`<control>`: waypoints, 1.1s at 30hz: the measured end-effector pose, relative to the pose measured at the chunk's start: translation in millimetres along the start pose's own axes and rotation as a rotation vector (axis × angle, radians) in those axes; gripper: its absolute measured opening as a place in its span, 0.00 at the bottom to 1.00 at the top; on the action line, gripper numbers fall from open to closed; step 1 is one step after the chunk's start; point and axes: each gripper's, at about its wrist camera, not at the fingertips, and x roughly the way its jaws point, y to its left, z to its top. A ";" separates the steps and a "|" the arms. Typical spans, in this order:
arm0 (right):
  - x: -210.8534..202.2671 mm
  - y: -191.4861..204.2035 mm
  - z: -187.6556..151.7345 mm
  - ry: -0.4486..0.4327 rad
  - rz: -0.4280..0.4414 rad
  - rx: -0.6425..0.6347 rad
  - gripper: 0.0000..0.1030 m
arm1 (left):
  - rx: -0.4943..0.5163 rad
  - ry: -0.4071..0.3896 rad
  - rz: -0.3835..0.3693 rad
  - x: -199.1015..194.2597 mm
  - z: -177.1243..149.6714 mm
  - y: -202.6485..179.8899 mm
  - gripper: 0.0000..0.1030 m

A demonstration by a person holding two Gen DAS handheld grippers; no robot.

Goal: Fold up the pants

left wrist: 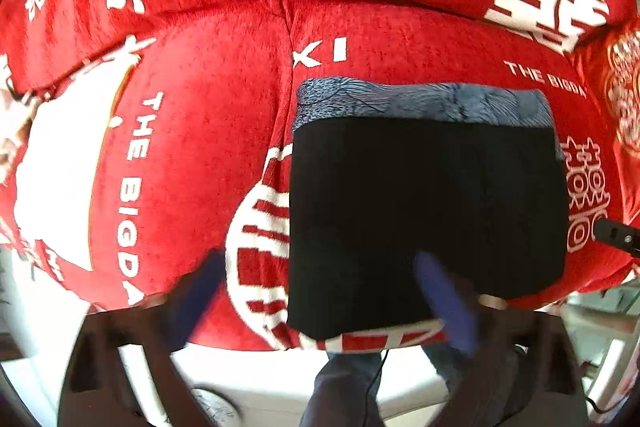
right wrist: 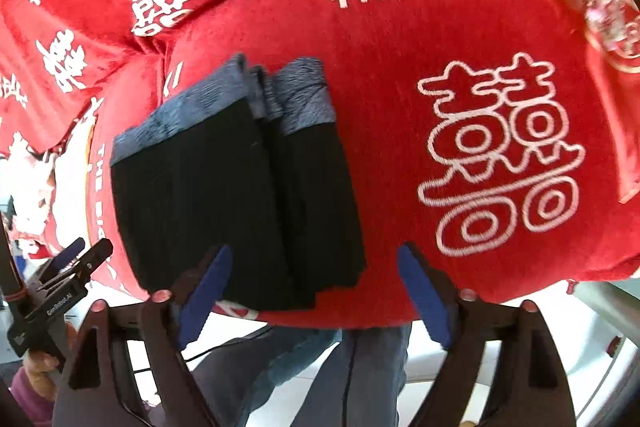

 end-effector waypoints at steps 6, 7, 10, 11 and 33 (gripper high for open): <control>-41.0 36.0 -17.4 -0.071 -0.040 -0.034 1.00 | 0.015 -0.013 -0.002 -36.3 -3.2 -12.8 1.00; -43.8 42.3 -18.0 -0.072 -0.048 -0.038 1.00 | 0.015 -0.008 -0.005 -40.0 -3.8 -13.3 1.00; -51.7 58.6 -25.1 -0.047 -0.063 -0.060 1.00 | 0.005 -0.003 -0.001 -53.3 -6.4 -14.2 1.00; -54.8 60.6 -29.4 -0.036 -0.068 -0.067 1.00 | 0.003 -0.003 0.004 -56.0 -7.3 -14.2 1.00; -76.9 84.1 -39.6 -0.025 -0.129 -0.090 1.00 | -0.005 -0.002 0.028 -89.8 -15.7 -11.2 1.00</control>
